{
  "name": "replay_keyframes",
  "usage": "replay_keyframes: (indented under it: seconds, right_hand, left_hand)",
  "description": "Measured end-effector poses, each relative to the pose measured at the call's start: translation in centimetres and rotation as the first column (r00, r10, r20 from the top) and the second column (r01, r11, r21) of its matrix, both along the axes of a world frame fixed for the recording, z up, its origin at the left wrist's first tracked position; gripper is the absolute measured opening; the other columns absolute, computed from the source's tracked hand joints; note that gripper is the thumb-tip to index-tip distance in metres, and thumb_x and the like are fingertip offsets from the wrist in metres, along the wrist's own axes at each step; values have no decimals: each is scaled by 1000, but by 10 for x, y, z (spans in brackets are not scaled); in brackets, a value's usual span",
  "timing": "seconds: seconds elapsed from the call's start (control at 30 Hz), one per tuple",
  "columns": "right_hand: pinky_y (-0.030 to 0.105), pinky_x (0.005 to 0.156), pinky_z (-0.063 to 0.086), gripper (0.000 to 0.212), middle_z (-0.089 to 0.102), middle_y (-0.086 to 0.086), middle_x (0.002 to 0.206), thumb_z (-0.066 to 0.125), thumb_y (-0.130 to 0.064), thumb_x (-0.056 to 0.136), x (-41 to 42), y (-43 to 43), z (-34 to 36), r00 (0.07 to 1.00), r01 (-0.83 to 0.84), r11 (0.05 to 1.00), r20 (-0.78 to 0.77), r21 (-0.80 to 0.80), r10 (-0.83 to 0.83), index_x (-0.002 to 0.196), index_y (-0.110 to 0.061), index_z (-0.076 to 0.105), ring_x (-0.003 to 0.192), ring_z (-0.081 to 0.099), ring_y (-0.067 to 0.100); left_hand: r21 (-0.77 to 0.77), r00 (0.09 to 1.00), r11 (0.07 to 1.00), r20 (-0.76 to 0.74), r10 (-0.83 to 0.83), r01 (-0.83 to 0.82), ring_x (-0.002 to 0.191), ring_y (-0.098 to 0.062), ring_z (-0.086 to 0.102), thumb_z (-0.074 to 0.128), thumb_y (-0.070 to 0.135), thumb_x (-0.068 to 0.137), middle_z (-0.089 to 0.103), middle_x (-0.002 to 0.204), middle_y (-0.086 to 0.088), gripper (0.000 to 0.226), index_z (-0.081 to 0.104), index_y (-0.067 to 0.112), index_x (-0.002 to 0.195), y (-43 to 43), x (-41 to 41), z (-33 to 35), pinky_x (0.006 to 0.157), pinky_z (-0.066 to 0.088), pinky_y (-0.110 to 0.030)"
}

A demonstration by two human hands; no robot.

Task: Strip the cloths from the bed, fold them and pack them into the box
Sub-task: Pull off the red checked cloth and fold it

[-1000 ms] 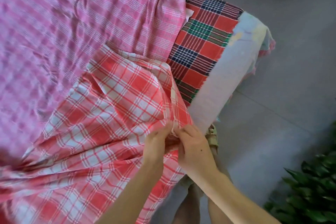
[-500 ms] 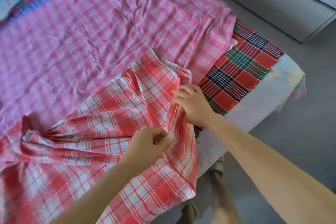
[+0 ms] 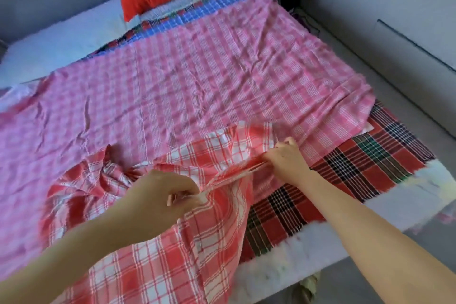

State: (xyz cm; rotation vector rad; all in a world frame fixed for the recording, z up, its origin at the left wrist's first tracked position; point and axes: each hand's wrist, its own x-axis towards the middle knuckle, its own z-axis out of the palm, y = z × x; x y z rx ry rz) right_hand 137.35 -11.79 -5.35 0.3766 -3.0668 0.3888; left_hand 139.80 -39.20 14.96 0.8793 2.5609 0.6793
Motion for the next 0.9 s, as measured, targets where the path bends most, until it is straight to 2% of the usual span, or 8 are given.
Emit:
replay_keyframes:
  seconds: [0.13,0.27,0.4,0.53,0.63,0.77,0.83,0.9]
  right_hand:
    - [50,69,49,14,60,-7,55,57,-17,68,-25,-23,34,994,-1,1000,-108,23,3,62,-25,67,58,60,23]
    - [39,71,38,39,60,-4,70,30,-44,77,-41,-65,71,986,131,976,-84,-173,-147,71,-19,59,67,57,23]
    - [39,91,37,54,67,-5,99,48,-61,68,-46,-125,113,994,110,967,26,-231,-107,106,-25,64,98,61,23]
    - [32,84,37,48,63,-4,65,29,-58,69,-44,-177,158,982,170,896,150,-411,-118,71,-25,64,71,61,16]
    - [26,62,35,32,50,-11,53,51,-45,84,-44,-201,184,959,270,819,214,-506,-184,56,-31,46,53,47,4]
    - [24,51,37,18,50,-13,57,57,-41,86,-49,-216,224,938,346,793,185,-501,-293,72,-29,56,59,52,11]
    - [25,51,40,25,51,-12,58,51,-43,89,-52,-216,252,931,365,811,179,-457,-318,78,-25,64,60,54,13]
    - [26,51,42,29,56,-9,60,51,-41,90,-55,-210,274,924,380,783,170,-492,-342,78,-21,67,60,57,16]
  left_hand:
    - [-32,980,998,-189,-63,58,68,4,59,34,75,82,65,78,22,48,62,38,92,-34,-12,70,63,44,-10]
    - [-92,940,994,-332,-84,57,70,13,55,34,71,86,63,86,24,43,59,38,97,-61,-32,137,62,44,-14]
    - [-128,869,991,-489,-83,22,68,10,54,37,72,82,61,71,26,45,59,34,93,-86,-40,207,65,40,-9]
    - [-148,755,987,-653,-53,-58,68,-3,54,50,47,75,62,64,15,28,67,25,78,-108,-40,268,64,36,-5]
    - [-49,692,979,-715,104,-198,72,-7,54,44,49,70,64,63,11,39,70,20,76,-131,-39,307,61,37,-14]
    - [121,510,927,-806,300,-354,64,-13,55,53,34,72,58,59,7,28,71,14,80,-160,-32,371,62,40,-22]
    - [157,372,895,-869,327,-418,72,-29,57,58,20,79,58,65,-3,21,71,7,87,-173,-28,408,68,41,-28]
    - [197,238,866,-912,335,-460,83,-35,61,52,22,79,65,76,-13,28,70,5,91,-191,-25,443,75,45,-35]
